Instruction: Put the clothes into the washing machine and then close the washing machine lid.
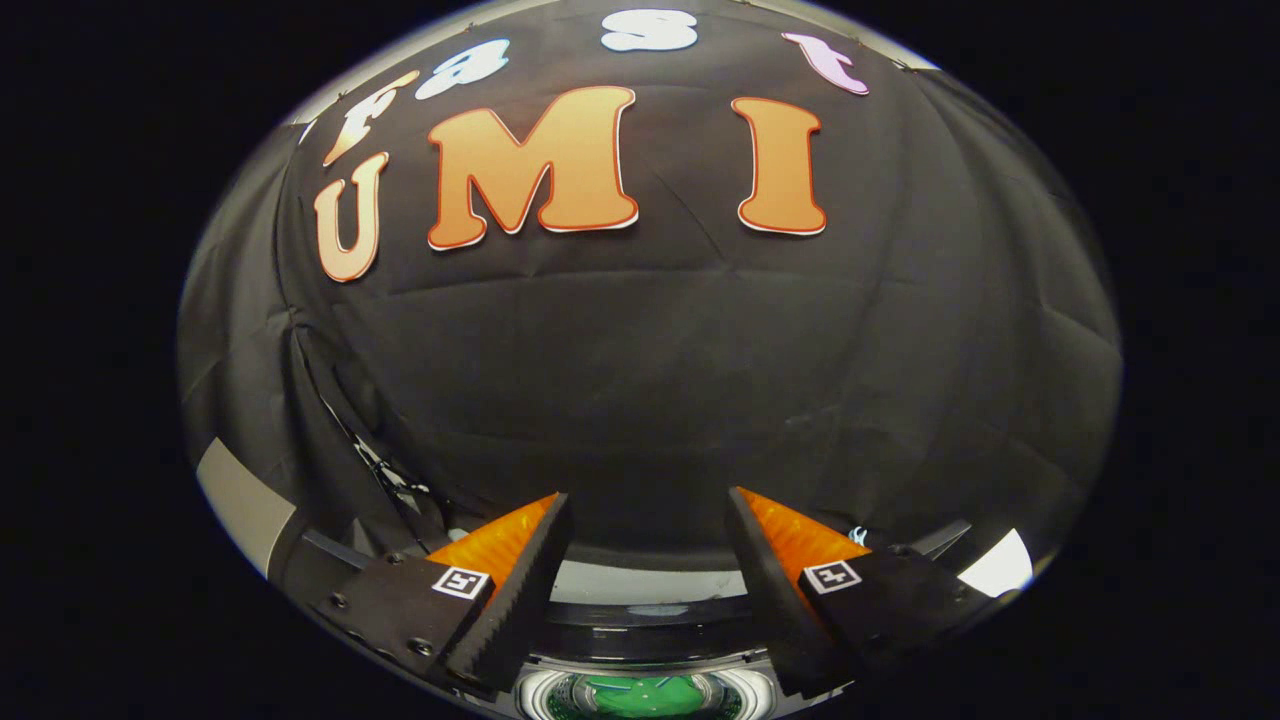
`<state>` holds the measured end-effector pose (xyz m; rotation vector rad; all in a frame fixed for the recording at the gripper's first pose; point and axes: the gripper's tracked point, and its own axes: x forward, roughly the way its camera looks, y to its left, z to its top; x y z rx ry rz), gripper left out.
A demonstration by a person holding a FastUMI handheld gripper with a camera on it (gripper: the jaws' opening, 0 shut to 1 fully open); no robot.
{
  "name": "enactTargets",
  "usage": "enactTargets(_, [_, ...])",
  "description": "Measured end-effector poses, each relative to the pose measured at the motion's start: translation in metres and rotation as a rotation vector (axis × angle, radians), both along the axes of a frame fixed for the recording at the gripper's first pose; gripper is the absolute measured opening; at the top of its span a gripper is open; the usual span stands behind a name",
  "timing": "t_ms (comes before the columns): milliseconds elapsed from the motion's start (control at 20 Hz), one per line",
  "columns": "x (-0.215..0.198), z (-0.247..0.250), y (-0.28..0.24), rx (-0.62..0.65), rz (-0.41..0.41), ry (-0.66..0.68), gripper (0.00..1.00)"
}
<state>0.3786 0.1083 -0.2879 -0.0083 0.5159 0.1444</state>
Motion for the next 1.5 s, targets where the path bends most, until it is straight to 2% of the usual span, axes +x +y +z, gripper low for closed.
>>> enactTargets(550, [-0.082,0.004,-0.012,-0.005,-0.005,0.000,0.98])
enactTargets(850, [-0.113,-0.004,-0.017,-0.006,-0.014,0.013,0.98])
enactTargets(1050, [-0.139,-0.011,-0.020,-0.015,-0.014,0.042,0.99])
enactTargets(1300, [-0.184,-0.034,-0.031,0.044,-0.034,0.136,0.99])
enactTargets(1500, [-0.195,-0.024,-0.043,0.039,-0.052,0.133,0.98])
